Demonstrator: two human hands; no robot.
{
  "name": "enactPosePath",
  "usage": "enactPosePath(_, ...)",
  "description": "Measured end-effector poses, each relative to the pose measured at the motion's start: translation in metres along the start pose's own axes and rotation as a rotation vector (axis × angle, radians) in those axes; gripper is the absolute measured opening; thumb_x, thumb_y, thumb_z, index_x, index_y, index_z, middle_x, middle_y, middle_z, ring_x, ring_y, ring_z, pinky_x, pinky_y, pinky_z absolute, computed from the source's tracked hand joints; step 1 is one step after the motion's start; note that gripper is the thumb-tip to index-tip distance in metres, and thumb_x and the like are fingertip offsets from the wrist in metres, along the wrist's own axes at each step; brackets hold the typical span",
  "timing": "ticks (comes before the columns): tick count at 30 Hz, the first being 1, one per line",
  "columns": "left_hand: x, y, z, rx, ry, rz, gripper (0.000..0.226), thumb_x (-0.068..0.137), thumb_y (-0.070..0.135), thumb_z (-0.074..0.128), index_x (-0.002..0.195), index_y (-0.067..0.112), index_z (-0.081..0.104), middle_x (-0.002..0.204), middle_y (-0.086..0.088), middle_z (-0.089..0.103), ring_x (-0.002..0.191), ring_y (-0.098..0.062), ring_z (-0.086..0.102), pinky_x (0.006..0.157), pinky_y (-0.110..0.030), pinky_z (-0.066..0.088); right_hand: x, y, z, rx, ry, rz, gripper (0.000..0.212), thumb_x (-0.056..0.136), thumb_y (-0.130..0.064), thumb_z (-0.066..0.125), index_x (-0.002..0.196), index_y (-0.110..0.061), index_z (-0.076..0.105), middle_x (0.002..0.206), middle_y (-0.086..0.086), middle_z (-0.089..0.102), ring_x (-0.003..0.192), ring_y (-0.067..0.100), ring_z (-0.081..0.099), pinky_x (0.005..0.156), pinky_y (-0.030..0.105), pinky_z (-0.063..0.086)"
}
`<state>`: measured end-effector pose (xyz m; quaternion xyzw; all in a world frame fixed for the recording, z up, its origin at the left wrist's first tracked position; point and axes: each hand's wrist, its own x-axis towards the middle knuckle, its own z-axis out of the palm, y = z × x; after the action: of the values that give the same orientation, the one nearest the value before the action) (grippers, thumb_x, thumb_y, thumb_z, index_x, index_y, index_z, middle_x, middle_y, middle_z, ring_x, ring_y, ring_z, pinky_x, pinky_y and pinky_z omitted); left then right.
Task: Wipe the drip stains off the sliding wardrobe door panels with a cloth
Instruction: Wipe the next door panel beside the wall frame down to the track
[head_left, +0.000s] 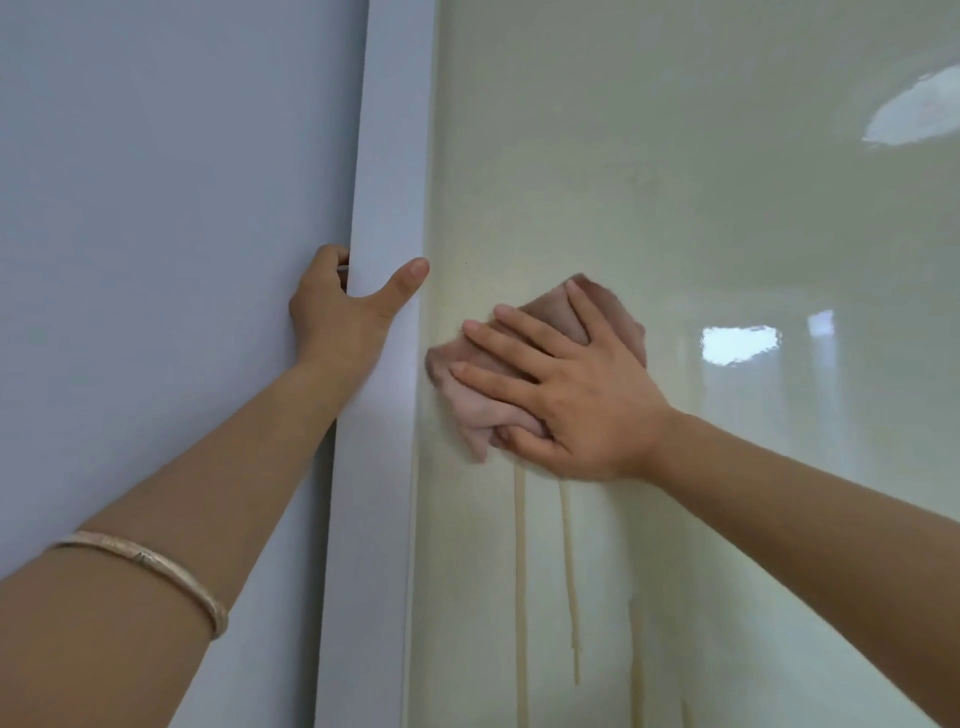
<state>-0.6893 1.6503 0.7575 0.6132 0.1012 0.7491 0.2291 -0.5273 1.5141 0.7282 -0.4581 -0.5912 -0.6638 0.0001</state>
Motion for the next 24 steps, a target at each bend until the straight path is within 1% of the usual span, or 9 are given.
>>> enactPosePath(1,0.001,-0.001,0.000,0.000,-0.002,-0.001,0.047,0.070,0.049,0.075,0.098,0.018,0.052,0.084,0.015,0.055,0.074,0.001,0.054,0.063,-0.007,0.042,-0.001,0.013,-0.002,-0.025,0.010,-0.004,0.055,0.088,-0.048,0.036,0.135,-0.028,0.056,0.145,0.006,0.048,0.134,0.030,0.045,0.108,0.065,0.013)
enactPosePath(3,0.002,-0.004,0.001,0.001,-0.003,-0.004,0.049,0.071,0.049,0.075,0.099,0.017,0.052,0.088,0.009,0.057,0.079,-0.006,0.054,0.064,-0.008,0.042,0.003,0.039,-0.007,-0.091,0.053,0.168,0.057,0.088,-0.049,0.034,0.136,-0.027,0.056,0.145,0.007,0.049,0.132,0.031,0.047,0.105,0.068,0.017)
enactPosePath(5,0.003,-0.008,0.002,-0.003,0.005,0.003,0.048,0.071,0.048,0.075,0.099,0.016,0.053,0.087,0.011,0.056,0.076,-0.003,0.053,0.060,-0.003,0.041,0.011,0.050,-0.009,-0.083,0.097,0.403,0.058,0.089,-0.049,0.031,0.138,-0.027,0.053,0.147,0.007,0.046,0.136,0.033,0.042,0.104,0.072,0.016)
enactPosePath(7,0.002,-0.007,0.002,-0.006,0.009,-0.001,0.047,0.071,0.047,0.075,0.099,0.017,0.052,0.084,0.015,0.054,0.073,0.004,0.051,0.058,0.000,0.039,0.012,0.031,-0.002,-0.059,0.130,0.489,0.058,0.090,-0.048,0.031,0.140,-0.026,0.050,0.148,0.007,0.044,0.137,0.033,0.039,0.105,0.072,0.014)
enactPosePath(13,-0.028,-0.002,-0.011,0.086,-0.029,-0.054,0.046,0.073,0.052,0.071,0.096,0.017,0.053,0.079,0.019,0.053,0.071,0.002,0.052,0.056,0.000,0.037,-0.025,-0.028,0.007,0.019,0.067,0.129,0.055,0.089,-0.047,0.037,0.137,-0.026,0.054,0.147,0.007,0.046,0.135,0.031,0.043,0.107,0.067,0.011)
enactPosePath(15,-0.046,-0.008,-0.018,0.123,-0.045,-0.080,0.048,0.072,0.052,0.072,0.096,0.016,0.053,0.081,0.016,0.053,0.076,-0.007,0.053,0.055,-0.001,0.037,-0.023,-0.018,0.006,0.001,0.066,0.145,0.055,0.090,-0.048,0.036,0.138,-0.026,0.054,0.147,0.007,0.047,0.135,0.030,0.044,0.106,0.069,0.013)
enactPosePath(20,-0.098,-0.040,-0.035,0.134,-0.097,-0.192,0.053,0.068,0.054,0.071,0.101,0.013,0.061,0.089,0.010,0.064,0.081,-0.006,0.061,0.062,-0.012,0.043,-0.017,-0.045,0.017,-0.040,0.132,0.387,0.056,0.090,-0.046,0.036,0.140,-0.024,0.051,0.149,0.007,0.044,0.137,0.031,0.040,0.108,0.065,0.008)
enactPosePath(22,-0.114,-0.045,-0.036,0.118,-0.092,-0.223,0.053,0.068,0.057,0.068,0.097,0.012,0.066,0.090,0.004,0.068,0.084,-0.013,0.064,0.070,-0.024,0.047,-0.026,-0.074,0.024,-0.025,0.142,0.383,0.057,0.089,-0.045,0.039,0.140,-0.024,0.051,0.149,0.006,0.043,0.138,0.030,0.038,0.108,0.064,0.007)
enactPosePath(24,-0.118,-0.044,-0.036,0.126,-0.079,-0.240,0.045,0.073,0.052,0.069,0.093,0.012,0.067,0.089,0.001,0.068,0.083,-0.014,0.063,0.072,-0.026,0.047,-0.042,-0.103,0.027,0.036,0.115,0.326,0.057,0.088,-0.045,0.040,0.140,-0.024,0.052,0.150,0.006,0.042,0.139,0.028,0.034,0.109,0.065,0.007)
